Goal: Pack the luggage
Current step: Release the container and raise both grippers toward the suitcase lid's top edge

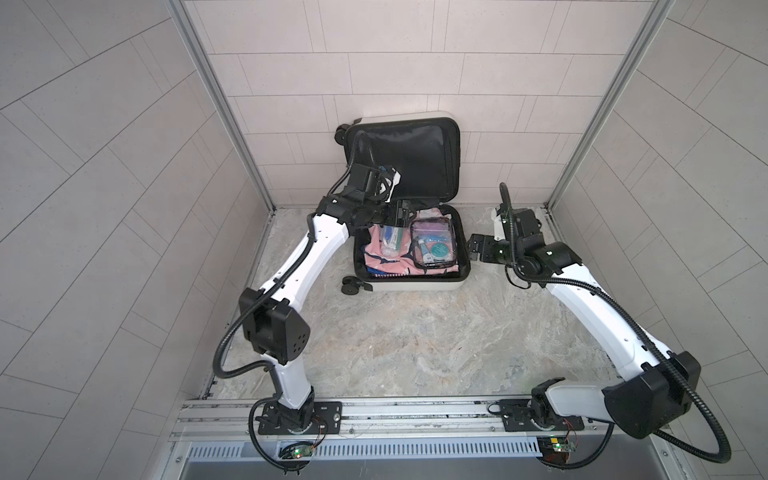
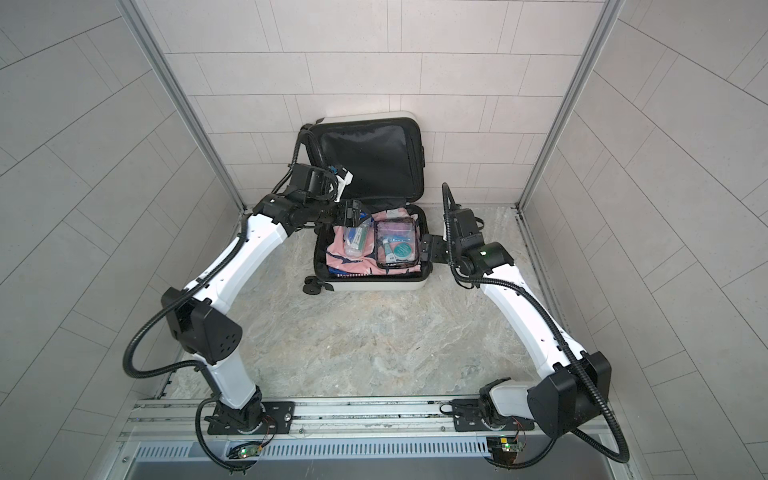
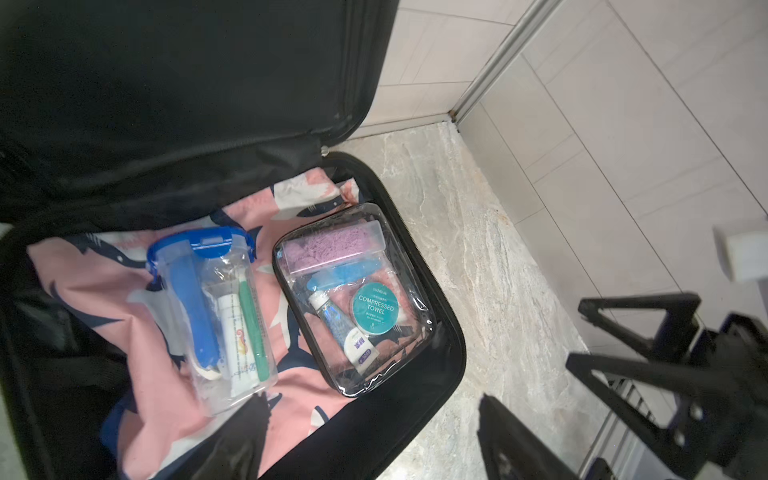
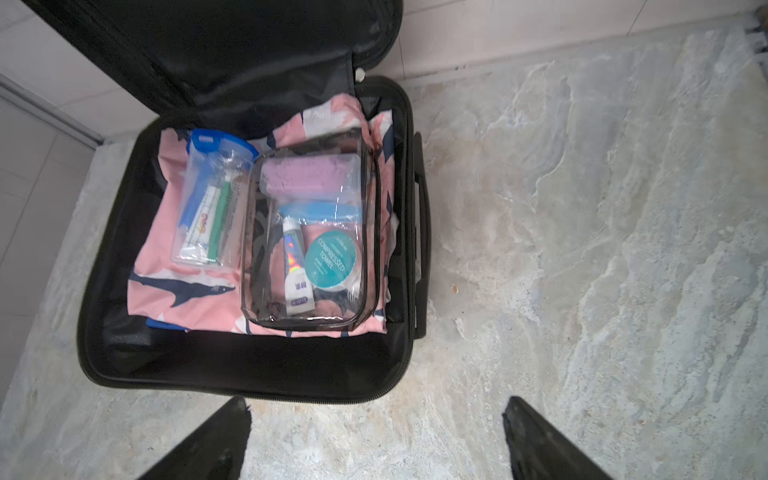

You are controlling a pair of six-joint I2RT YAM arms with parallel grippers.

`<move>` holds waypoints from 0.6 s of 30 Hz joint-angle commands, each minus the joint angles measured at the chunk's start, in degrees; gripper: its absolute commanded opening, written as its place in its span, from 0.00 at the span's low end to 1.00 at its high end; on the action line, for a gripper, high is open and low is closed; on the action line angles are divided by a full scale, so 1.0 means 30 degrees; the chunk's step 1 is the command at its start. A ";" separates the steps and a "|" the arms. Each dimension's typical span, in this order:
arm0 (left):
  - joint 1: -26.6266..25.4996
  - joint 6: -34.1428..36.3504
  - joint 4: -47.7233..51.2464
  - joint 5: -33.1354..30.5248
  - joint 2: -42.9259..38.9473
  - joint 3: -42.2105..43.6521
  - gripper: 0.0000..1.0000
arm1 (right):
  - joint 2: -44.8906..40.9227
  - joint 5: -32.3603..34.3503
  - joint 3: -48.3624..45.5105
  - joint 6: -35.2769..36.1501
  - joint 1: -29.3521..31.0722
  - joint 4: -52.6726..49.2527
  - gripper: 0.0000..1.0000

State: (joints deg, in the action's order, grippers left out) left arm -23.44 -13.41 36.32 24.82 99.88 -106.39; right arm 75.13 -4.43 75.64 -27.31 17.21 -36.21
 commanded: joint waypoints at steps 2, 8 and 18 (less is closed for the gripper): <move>0.0543 0.0264 -0.2984 -0.1765 -0.2255 0.1577 1.00 | 0.0277 0.0626 0.1723 -0.0586 -0.0287 0.1058 0.97; 0.1367 0.0111 -0.2613 -0.3746 -0.3306 0.1891 1.00 | 0.1400 0.0404 0.3622 -0.1448 -0.0478 0.2329 0.97; 0.5171 -0.3340 -0.5072 -0.2459 -0.3492 0.3541 0.98 | 0.3267 0.1395 0.5637 -0.1799 -0.0695 0.5893 0.97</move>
State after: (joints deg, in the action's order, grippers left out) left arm -10.76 -18.92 26.59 15.94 90.52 -97.67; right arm 83.70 -2.63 90.43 -32.05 15.55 -23.53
